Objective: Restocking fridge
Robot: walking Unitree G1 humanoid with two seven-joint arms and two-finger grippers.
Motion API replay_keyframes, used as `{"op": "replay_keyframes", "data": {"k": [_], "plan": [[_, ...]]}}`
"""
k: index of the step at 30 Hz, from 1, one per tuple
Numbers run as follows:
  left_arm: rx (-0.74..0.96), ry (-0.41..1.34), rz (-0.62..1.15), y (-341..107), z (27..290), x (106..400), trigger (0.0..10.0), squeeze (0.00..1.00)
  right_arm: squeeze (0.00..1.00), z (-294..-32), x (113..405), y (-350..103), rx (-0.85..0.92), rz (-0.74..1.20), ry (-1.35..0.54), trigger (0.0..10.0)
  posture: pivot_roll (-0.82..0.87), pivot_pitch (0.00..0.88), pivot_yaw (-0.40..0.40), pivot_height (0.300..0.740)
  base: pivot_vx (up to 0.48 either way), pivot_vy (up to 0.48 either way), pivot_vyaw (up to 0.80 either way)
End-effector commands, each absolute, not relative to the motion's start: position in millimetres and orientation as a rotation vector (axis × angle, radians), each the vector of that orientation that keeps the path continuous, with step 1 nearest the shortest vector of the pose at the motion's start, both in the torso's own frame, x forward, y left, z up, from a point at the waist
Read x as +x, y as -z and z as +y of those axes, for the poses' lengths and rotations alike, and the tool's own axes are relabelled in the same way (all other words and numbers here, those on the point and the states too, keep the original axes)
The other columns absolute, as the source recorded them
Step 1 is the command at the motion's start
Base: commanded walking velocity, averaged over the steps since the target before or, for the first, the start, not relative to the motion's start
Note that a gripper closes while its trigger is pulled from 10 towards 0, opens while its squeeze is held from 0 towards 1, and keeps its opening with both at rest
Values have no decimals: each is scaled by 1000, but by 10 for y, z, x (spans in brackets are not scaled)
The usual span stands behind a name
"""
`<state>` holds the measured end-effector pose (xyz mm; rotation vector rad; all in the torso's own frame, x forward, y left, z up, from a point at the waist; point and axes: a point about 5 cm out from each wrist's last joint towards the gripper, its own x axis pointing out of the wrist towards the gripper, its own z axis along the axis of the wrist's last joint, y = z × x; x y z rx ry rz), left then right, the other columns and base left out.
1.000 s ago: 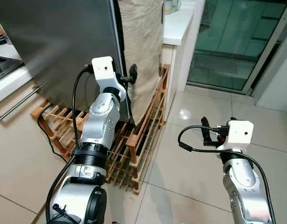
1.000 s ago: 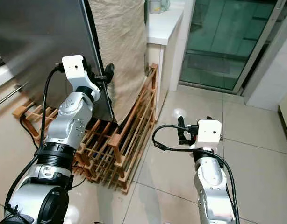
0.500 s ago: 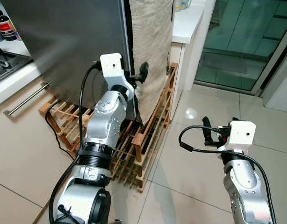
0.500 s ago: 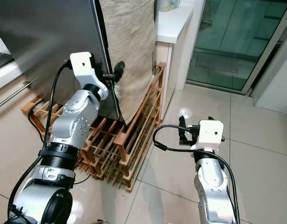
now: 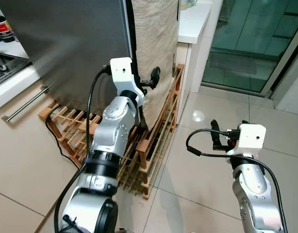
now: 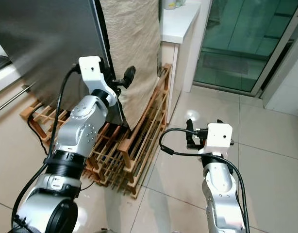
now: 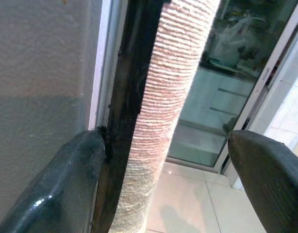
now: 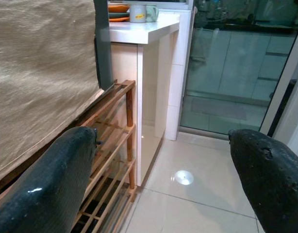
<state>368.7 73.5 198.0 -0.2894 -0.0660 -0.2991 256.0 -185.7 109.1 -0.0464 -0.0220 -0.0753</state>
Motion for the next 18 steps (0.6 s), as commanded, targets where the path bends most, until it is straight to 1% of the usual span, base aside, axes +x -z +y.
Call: {"op": "replay_keyframes", "data": {"k": [1, 5, 7, 9, 11, 12, 13, 15, 16, 17, 18], "plan": [[-281, 299, -43, -1974, 685, 3735, 10000, 0, 0, -1856, 2577, -1082, -50, -15, 76, 10000, -134, 0, 86, 740, 0, 0, 0], [-278, 357, -31, -2010, 503, 3800, 10000, 0, 0, -1824, 2586, -1085, -46, -17, 69, 10000, -135, 0, 88, 740, 0, 0, 0], [-285, 418, -25, -2050, 350, 3822, 10000, 0, 0, -1797, 2577, -1094, -40, -22, 68, 10000, -148, 0, 105, 740, 0, 0, 0], [-289, 439, -23, -2063, 297, 3830, 10000, 0, 0, -1788, 2571, -1098, -37, -24, 69, 10000, -151, 0, 108, 740, 0, 0, 0], [-308, 520, -32, -2106, 153, 3820, 10000, 0, 0, -1775, 2547, -1104, -31, -28, 77, 10000, -166, 0, 126, 740, 0, 0, 0], [-340, 640, -36, -2142, -37, 3760, 10000, 0, 0, -1777, 2516, -1099, -26, -26, 90, 10000, -173, 0, 134, 740, 0, 0, 0], [-340, 640, -36, -2142, -37, 3760, 10000, 0, 0, -1777, 2516, -1099, -26, -26, 90, 10000, -173, 0, 134, 740, 0, 0, 0], [-426, 792, -7, -2174, -277, 3665, 10000, 0, 0, -1786, 2487, -1087, -25, -22, 100, 10000, -179, 0, 143, 740, 0, 0, 0], [-491, 884, -14, -2253, -433, 3593, 10000, 0, 0, -1791, 2469, -1073, -26, -17, 103, 10000, -187, 0, 148, 740, 0, 0, 0], [-551, 1022, -51, -2398, -641, 3462, 10000, 0, 0, -1798, 2452, -1061, -28, -12, 107, 10000, -197, 0, 145, 740, 0, 0, 0], [-586, 1112, -82, -2502, -765, 3366, 10000, 0, 0, -1802, 2443, -1054, -29, -10, 109, 10000, -201, 0, 145, 740, 0, 0, 0]]}}
